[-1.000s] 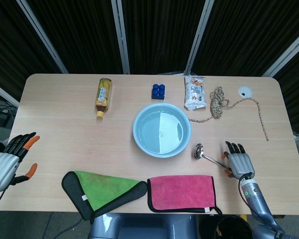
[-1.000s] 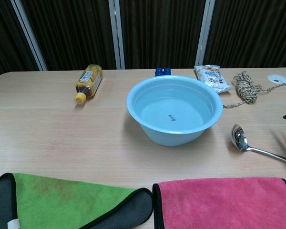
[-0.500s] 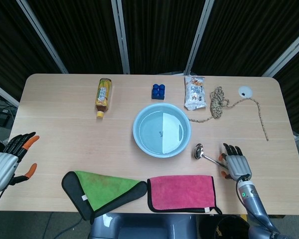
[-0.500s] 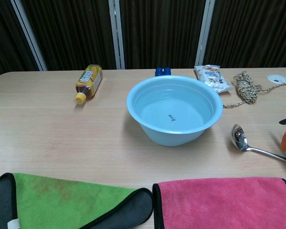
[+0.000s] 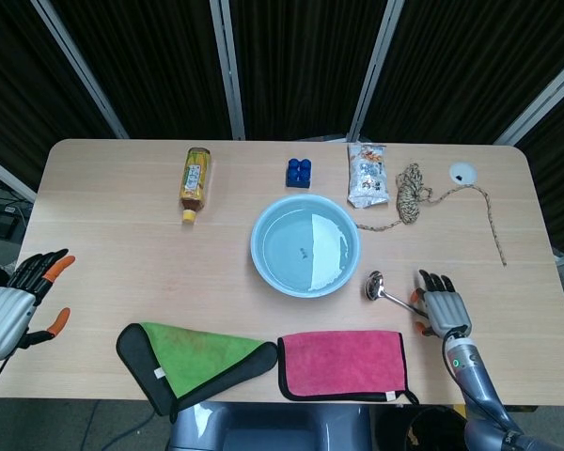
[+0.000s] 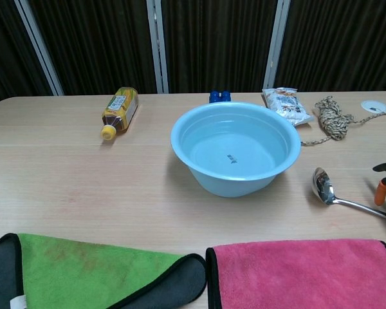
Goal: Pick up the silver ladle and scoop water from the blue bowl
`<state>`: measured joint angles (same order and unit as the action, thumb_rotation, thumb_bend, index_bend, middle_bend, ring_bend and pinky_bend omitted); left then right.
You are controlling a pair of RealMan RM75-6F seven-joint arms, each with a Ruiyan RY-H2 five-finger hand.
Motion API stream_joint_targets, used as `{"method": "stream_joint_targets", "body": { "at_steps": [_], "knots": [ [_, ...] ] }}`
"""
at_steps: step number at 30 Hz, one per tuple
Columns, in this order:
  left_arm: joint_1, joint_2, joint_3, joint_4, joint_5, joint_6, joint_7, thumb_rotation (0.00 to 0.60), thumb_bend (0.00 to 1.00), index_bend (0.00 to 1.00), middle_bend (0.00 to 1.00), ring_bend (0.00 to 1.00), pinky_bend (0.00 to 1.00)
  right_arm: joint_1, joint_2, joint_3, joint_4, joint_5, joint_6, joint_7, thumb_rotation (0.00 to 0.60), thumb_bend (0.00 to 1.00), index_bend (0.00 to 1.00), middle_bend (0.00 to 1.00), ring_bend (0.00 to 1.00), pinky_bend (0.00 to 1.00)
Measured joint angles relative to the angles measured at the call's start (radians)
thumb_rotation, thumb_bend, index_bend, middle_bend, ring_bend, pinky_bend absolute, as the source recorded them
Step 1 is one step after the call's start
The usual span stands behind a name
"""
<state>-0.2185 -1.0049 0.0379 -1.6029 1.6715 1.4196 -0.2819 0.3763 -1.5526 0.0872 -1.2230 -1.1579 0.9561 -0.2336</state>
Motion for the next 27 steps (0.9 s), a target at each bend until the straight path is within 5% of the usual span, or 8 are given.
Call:
{"method": "stream_joint_targets", "body": {
  "at_steps": [11,27],
  "knots": [
    [-0.005,-0.004,-0.002,0.001,-0.010,-0.013,0.010,0.600,0.47,0.00,0.00,0.00,0.00,0.016,-0.032,0.000,0.064,-0.002,-0.033,0.035,0.600,0.24,0.38,0.00,0.00,0.00],
    [-0.009,-0.003,0.002,0.003,-0.006,-0.016,0.009,0.600,0.47,0.00,0.00,0.00,0.00,0.016,-0.076,-0.013,0.156,-0.056,-0.030,0.110,0.600,0.34,0.66,0.00,0.00,0.00]
  ]
}}
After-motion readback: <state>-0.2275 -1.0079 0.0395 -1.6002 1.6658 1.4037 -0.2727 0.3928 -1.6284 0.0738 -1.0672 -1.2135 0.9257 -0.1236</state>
